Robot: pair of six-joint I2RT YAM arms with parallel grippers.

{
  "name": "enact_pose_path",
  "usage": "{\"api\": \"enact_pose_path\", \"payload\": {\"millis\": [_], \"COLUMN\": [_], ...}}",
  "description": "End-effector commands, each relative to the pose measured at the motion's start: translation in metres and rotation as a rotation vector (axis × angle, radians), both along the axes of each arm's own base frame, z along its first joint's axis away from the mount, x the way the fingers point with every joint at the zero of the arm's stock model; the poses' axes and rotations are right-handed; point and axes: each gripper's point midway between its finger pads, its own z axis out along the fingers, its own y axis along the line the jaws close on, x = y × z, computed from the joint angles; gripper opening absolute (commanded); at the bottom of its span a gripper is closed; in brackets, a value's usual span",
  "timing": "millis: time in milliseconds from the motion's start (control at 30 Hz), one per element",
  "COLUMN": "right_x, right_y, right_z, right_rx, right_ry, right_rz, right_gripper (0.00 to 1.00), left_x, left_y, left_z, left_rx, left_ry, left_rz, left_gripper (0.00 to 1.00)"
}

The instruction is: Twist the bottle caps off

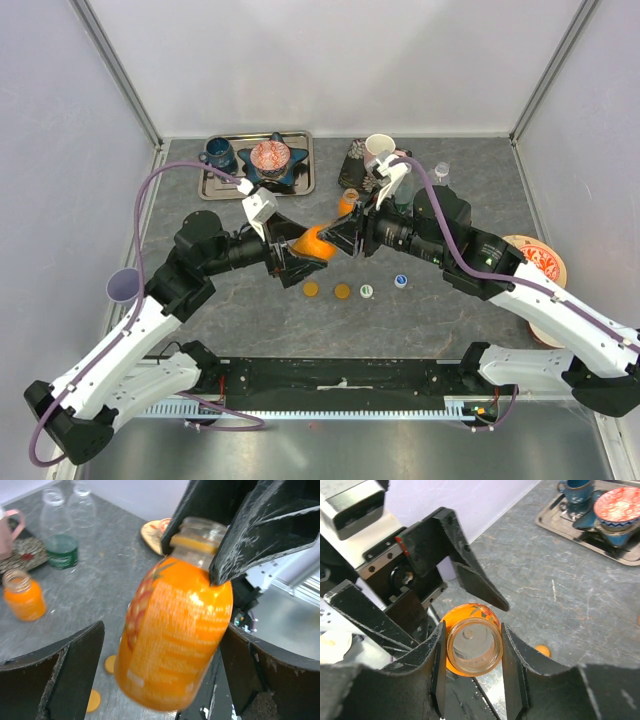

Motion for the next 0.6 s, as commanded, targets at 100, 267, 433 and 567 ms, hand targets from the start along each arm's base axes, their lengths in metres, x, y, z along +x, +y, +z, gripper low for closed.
{"api": "enact_pose_path", "payload": {"millis": [100, 267, 433, 567], "right_x": [0.049, 0.092, 0.141, 0.170], "right_y": [-0.040, -0.044, -0.028, -0.011], "right_z": [0.031, 0.011, -0.041, -0.077], "right_rx": [-0.005, -0.132, -0.326, -0.347], "right_ry": [-0.114, -0.160, -0.199, -0.241], "right_rz": [-0.339, -0.529, -0.677, -0.757], "right_gripper": [0.00, 0.00, 0.00, 0.00], "left_x": [0.041, 0.030, 0.001, -0.021], "left_y": [0.072, 0.116, 0.132, 0.130], "left_z": [-0.005, -0.010, -0.002, -0.010], "left_rx": [0.073, 0.048, -0.051, -0.121], "left_ry": [0.003, -0.025, -0.062, -0.030], "left_rz": [0.500, 0.669, 0.649, 0.581], "left_gripper": [0.99, 0.99, 0.99, 0.99]}}
